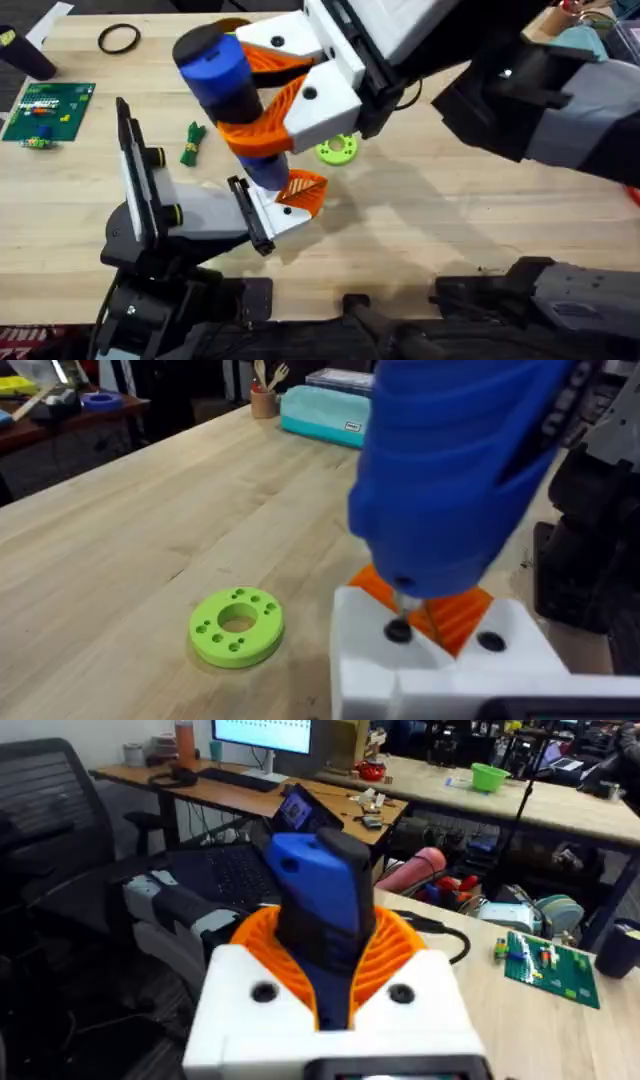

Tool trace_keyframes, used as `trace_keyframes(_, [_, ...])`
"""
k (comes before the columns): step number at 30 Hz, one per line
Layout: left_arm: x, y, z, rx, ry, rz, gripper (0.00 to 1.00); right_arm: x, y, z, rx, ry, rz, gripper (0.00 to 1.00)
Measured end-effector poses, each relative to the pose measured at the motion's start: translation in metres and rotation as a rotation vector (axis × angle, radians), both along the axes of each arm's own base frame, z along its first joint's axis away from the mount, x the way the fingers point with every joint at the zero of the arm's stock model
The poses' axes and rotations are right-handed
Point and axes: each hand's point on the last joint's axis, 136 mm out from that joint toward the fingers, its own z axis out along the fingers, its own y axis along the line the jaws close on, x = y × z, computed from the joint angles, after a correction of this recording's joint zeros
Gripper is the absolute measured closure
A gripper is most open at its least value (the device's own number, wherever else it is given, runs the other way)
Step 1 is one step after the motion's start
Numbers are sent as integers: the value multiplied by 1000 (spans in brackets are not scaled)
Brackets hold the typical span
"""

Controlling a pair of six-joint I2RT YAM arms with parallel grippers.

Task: Pick up the gripper from the table and insert it into the empty holder that is missing its gripper. Then pick up a screw, insert it into the mounting hole, and use the screwdriver to tighten it. Finally, clean up the table by picking up the vegetable and placing it into the bucket.

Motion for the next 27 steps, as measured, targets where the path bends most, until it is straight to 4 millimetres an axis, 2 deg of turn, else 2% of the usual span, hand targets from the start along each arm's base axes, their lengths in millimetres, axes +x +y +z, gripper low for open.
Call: trace_keyframes(27, [0,0,0,0,0,0,993,-1,0,1,8,-9,2,897])
